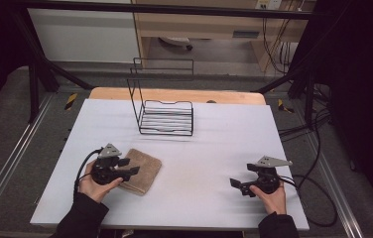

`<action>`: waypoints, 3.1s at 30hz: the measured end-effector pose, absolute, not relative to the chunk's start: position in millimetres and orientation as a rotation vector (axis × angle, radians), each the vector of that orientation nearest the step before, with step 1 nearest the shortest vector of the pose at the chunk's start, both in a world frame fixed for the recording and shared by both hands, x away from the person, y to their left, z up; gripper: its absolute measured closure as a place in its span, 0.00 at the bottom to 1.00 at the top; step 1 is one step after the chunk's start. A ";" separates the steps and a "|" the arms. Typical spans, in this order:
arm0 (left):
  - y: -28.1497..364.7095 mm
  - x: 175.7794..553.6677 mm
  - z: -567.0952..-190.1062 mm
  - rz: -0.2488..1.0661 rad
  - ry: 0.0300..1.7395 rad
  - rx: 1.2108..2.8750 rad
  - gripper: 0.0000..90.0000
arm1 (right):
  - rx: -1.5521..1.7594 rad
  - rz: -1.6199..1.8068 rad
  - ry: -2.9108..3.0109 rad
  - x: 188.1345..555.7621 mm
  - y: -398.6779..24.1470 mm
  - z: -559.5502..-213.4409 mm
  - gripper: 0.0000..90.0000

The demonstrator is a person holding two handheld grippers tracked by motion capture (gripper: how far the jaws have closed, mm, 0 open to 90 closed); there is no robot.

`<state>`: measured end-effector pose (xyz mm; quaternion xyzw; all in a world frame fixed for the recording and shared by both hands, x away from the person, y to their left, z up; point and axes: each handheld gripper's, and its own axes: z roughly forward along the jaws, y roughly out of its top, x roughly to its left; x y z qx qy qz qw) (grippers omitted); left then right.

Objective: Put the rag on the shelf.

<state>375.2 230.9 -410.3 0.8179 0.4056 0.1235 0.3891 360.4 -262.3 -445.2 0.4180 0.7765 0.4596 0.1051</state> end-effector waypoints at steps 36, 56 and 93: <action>276.4 369.2 -443.3 0.145 1.176 2.106 0.88 | 1.136 1.334 2.327 356.8 -199.3 -427.3 0.03; 270.7 366.3 -443.8 0.221 1.130 2.147 0.88 | 1.021 1.230 2.412 351.9 -66.6 -419.9 0.10; 270.5 367.8 -442.9 0.195 1.169 2.133 0.89 | 0.794 1.111 2.561 339.0 31.5 -452.2 0.87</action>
